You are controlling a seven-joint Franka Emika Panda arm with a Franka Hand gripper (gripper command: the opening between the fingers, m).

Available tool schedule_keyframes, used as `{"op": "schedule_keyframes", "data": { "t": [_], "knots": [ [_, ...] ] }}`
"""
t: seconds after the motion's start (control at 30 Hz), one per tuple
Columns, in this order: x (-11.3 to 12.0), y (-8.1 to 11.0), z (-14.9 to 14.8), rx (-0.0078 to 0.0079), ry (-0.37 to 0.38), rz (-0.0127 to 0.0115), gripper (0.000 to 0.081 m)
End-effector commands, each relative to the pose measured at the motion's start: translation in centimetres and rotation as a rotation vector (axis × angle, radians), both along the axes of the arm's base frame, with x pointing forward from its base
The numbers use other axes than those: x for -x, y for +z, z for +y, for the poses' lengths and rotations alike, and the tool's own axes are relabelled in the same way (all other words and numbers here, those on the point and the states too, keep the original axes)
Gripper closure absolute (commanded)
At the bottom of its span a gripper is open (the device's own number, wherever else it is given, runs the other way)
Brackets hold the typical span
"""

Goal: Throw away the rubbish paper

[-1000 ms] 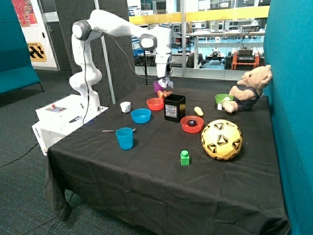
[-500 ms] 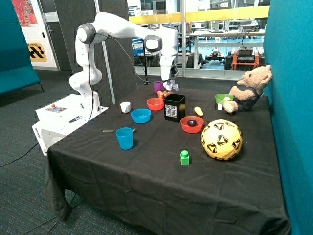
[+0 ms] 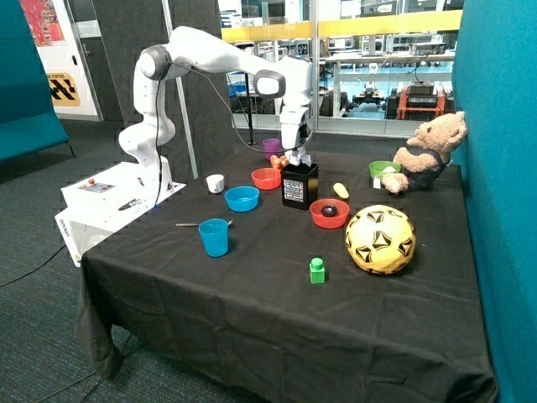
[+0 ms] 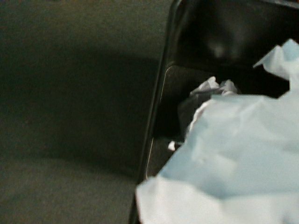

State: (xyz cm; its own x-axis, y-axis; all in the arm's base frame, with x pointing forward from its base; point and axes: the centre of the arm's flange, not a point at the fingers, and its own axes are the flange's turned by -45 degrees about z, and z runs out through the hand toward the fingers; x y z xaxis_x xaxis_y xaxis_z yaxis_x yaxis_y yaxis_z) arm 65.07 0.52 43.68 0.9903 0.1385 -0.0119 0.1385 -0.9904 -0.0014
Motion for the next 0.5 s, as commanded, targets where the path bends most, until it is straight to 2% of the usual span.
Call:
{"op": "schedule_keyframes", "data": {
  "t": [0.0,0.2,0.3,0.47],
  "knots": [
    [-0.89,-2.11,-0.12,-0.0002,-0.013,-0.012,0.0808],
    [-0.97,-2.57,-0.29,-0.0002,-0.019,-0.012,0.0808],
    [-0.9,-2.51,-0.41,-0.0002,-0.014,-0.012,0.0534],
    [-0.9,-2.3,-0.58,-0.0002,-0.011,-0.012,0.0311]
  ]
}}
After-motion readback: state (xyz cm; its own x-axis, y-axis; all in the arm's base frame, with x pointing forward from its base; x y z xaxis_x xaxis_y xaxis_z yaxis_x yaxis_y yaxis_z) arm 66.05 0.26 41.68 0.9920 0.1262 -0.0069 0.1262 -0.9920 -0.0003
